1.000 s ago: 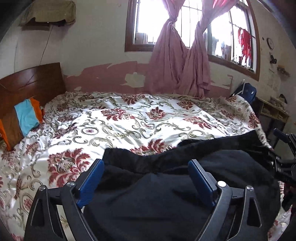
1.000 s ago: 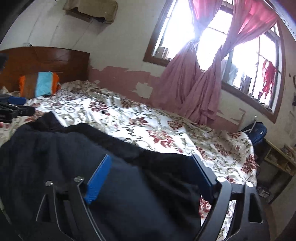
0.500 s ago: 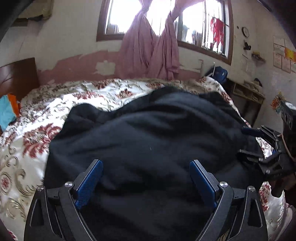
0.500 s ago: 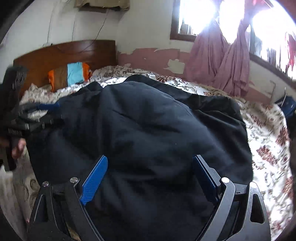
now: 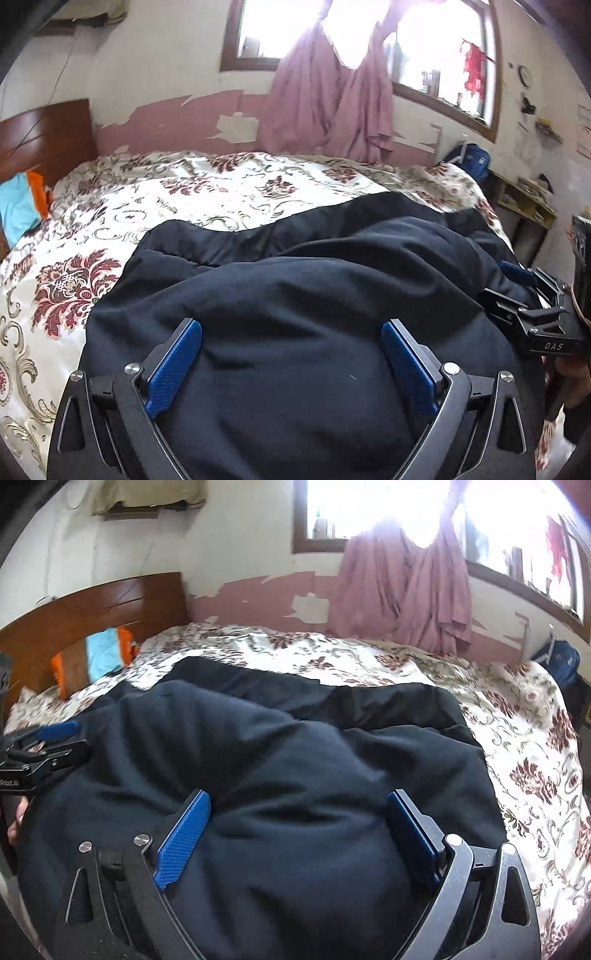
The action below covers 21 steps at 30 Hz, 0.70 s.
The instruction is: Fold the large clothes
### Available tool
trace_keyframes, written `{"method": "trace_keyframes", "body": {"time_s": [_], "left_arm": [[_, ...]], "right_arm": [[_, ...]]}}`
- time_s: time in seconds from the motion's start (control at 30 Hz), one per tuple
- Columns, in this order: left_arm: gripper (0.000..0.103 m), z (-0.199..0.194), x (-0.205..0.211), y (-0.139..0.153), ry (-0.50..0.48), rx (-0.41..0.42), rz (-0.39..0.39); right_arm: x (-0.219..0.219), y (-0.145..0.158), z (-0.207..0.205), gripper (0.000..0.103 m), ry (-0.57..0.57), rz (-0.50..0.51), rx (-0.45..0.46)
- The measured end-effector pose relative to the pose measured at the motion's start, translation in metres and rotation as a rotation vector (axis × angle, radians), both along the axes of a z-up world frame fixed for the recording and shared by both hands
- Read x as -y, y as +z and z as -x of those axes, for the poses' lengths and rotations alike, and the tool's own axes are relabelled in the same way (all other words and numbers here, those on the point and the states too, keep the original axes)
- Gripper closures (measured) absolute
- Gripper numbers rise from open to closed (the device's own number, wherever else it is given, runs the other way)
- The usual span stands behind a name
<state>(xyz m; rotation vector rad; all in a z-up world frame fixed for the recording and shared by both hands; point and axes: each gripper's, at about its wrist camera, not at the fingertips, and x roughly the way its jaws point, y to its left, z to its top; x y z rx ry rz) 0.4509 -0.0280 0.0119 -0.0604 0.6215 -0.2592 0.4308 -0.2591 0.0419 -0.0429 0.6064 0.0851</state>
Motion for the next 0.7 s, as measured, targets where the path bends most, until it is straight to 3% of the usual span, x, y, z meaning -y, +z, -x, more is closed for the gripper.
{"method": "trace_keyframes", "body": {"time_s": [0.4,0.7], "left_arm": [[0.000,-0.049,-0.037,-0.028,0.134,-0.120,0.178],[0.000,-0.067,-0.032,-0.036,0.144,-0.112,0.184]], "right_arm": [[0.032,-0.024,-0.048,0.010,-0.095,-0.092,-0.063],[0.039,-0.036,-0.067,0.009,-0.098,-0.130,-0.078]]}}
